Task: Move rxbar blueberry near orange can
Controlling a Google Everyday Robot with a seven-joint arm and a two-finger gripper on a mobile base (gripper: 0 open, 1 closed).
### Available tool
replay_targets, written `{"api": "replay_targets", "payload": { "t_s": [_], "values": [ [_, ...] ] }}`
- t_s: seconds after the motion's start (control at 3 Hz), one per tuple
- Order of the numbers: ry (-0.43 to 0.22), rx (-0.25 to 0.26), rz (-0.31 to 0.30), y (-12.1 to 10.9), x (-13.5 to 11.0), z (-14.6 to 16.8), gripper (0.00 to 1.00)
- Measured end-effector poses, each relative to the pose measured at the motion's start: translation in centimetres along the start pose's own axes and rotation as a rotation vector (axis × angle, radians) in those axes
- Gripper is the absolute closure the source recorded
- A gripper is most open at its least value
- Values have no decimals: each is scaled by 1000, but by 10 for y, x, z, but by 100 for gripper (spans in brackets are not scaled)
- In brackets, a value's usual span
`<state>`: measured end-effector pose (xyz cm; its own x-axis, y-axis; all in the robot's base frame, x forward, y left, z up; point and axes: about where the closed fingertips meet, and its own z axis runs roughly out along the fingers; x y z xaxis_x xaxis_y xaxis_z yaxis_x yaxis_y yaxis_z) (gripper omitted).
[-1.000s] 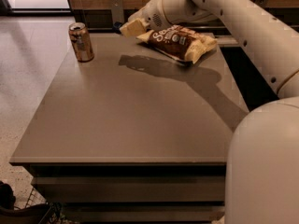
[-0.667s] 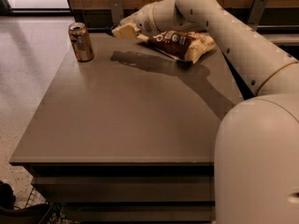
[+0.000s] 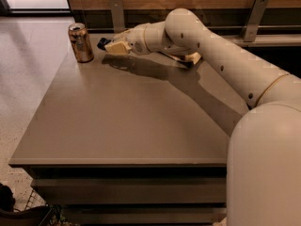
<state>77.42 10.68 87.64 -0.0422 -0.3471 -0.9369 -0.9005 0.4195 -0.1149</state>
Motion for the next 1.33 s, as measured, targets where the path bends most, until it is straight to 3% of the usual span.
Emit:
{"api": "replay_targets", "payload": {
  "t_s": [0.33,1.0,1.33],
  "values": [
    [-1,-7,3,5,2,6,44],
    [-1,-15,4,8,2,11,1],
    [-1,-16,4,9,2,11,0]
  ]
}}
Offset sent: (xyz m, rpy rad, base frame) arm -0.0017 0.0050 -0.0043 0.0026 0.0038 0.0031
